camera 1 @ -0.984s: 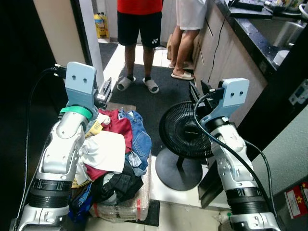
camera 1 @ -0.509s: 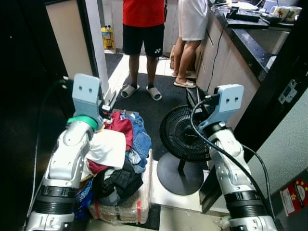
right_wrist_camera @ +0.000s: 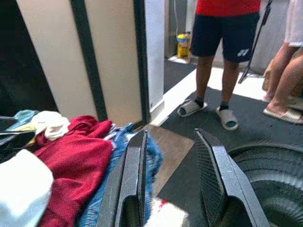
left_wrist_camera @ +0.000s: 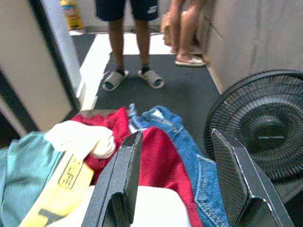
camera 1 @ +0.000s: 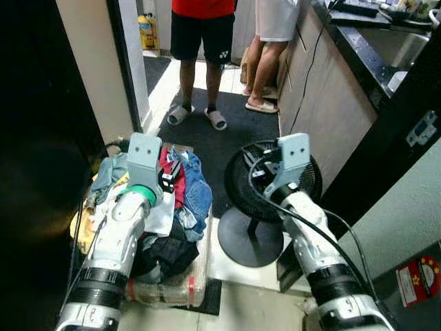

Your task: Clothes washing

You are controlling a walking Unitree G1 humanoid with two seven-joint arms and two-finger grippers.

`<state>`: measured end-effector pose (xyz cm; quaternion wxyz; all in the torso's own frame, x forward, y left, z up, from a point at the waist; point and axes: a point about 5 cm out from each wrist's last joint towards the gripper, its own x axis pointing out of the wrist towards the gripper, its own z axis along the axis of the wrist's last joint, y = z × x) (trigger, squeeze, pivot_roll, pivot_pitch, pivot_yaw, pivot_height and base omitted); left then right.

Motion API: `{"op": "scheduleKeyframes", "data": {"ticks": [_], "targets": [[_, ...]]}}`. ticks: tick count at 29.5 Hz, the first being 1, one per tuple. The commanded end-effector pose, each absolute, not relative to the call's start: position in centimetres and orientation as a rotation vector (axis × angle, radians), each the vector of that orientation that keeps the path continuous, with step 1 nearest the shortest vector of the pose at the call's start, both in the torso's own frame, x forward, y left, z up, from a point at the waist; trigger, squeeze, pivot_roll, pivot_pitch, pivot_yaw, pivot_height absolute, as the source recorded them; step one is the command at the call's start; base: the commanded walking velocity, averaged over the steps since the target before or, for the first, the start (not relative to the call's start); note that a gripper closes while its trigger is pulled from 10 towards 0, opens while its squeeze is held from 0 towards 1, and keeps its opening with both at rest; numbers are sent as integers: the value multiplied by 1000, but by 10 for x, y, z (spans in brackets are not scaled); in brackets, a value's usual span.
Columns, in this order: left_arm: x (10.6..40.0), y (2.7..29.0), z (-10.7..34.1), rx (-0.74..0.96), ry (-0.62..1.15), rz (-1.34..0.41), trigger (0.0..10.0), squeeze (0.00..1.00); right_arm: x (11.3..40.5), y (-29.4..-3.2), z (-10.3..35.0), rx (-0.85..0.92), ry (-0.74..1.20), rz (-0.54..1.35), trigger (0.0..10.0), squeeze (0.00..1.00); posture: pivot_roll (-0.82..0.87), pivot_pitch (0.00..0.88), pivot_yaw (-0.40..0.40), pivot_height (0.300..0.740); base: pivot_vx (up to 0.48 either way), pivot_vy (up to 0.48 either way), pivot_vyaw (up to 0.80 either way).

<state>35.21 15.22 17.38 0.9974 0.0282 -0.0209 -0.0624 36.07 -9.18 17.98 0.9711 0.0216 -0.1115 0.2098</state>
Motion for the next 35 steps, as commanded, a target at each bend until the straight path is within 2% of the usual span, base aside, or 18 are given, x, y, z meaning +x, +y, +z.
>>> {"op": "scheduleKeyframes", "data": {"ticks": [1, 10, 20, 24, 25, 28, 29, 33, 35], "targets": [[348, 155, 172, 39, -43, -109, 10000, 0, 360, -89, 180, 43, -234, 419, 10000, 0, 123, 139, -47, 740, 0, 0, 0], [343, 173, 194, 35, -137, -53, 10000, 0, 360, -93, 196, 65, -306, 402, 10000, 0, 127, 119, -50, 740, 0, 0, 0], [343, 162, 180, 66, -138, -77, 10000, 0, 357, -103, 189, 8, -305, 400, 10000, 0, 85, 145, -52, 740, 0, 0, 0], [346, 156, 169, 50, -87, -95, 10000, 0, 360, -126, 190, 62, -284, 339, 10000, 0, 57, 149, -50, 740, 0, 0, 0], [348, 151, 171, 52, -89, -121, 10000, 0, 361, -140, 187, 49, -271, 303, 10000, 0, 37, 148, -28, 740, 0, 0, 0], [350, 148, 173, 54, -92, -138, 10000, 0, 361, -149, 184, 40, -262, 278, 10000, 0, 32, 148, -24, 740, 0, 0, 0], [352, 145, 175, 60, -93, -160, 10000, 0, 360, -160, 177, 17, -239, 251, 10000, 0, 19, 149, -3, 740, 0, 0, 0], [357, 139, 175, 69, -79, -203, 10000, 0, 352, -173, 158, -9, -183, 219, 10000, 0, 1, 156, 25, 740, 0, 0, 0], [362, 138, 169, 69, -44, -218, 10000, 0, 345, -171, 143, 0, -152, 203, 10000, 0, -15, 163, 46, 740, 0, 0, 0]]}}
